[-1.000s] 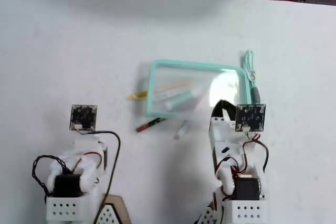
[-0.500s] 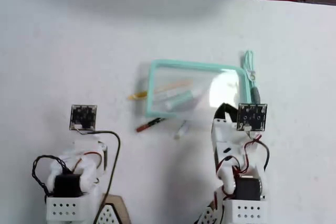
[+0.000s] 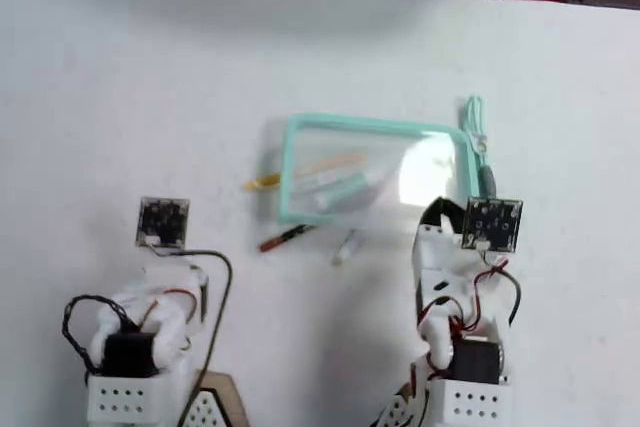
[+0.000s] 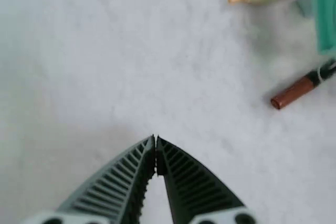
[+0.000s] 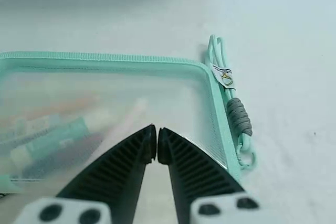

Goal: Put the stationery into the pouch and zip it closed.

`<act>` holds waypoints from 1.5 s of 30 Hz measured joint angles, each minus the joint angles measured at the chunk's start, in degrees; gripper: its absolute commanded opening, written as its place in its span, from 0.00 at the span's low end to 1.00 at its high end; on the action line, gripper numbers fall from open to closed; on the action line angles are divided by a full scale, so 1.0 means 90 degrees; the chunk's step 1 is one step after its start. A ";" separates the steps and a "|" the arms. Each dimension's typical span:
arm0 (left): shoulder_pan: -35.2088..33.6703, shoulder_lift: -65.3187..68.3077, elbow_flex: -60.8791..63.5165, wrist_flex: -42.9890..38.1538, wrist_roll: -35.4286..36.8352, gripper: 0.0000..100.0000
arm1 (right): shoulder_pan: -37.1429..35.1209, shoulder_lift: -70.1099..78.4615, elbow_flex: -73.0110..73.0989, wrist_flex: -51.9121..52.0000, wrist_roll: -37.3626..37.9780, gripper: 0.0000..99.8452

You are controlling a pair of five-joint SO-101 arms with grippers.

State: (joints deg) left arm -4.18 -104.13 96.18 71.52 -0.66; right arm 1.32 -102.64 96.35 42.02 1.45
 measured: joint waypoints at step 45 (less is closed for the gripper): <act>0.1455 -0.0049 -0.2110 -0.2168 -0.1241 0.14 | 0.0000 0.0000 0.0000 0.0000 0.0000 0.02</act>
State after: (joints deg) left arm 8.92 -104.57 77.19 52.00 -11.82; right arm 1.32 -102.64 96.35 42.02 1.45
